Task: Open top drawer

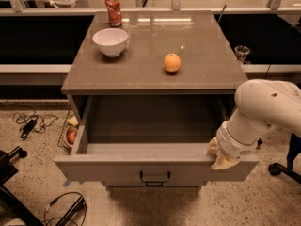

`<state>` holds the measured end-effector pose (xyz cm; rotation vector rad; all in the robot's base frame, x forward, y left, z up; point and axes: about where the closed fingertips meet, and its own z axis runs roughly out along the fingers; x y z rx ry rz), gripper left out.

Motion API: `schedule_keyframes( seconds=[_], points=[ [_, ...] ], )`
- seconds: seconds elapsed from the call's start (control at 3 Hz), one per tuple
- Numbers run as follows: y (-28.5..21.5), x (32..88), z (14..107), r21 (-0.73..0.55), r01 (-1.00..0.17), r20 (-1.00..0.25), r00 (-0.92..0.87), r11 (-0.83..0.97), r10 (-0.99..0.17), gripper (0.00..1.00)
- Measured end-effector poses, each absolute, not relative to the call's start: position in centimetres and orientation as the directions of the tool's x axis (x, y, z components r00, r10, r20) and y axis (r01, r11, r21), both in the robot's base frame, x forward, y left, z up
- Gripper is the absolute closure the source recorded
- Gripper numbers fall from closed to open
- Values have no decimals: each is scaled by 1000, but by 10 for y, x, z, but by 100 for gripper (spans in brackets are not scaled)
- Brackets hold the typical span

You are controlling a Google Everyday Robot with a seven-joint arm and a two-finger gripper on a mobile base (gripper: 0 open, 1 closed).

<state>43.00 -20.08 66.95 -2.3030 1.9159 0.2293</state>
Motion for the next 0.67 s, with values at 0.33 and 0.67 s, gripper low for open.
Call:
schedule_keyframes(
  seconds=[0.33,0.67],
  points=[
    [-201,430,675,-8,-983,-204,179,-181,-963,75],
    [-201,429,675,-8,-983,-203,179,-182,-963,53]
  ],
)
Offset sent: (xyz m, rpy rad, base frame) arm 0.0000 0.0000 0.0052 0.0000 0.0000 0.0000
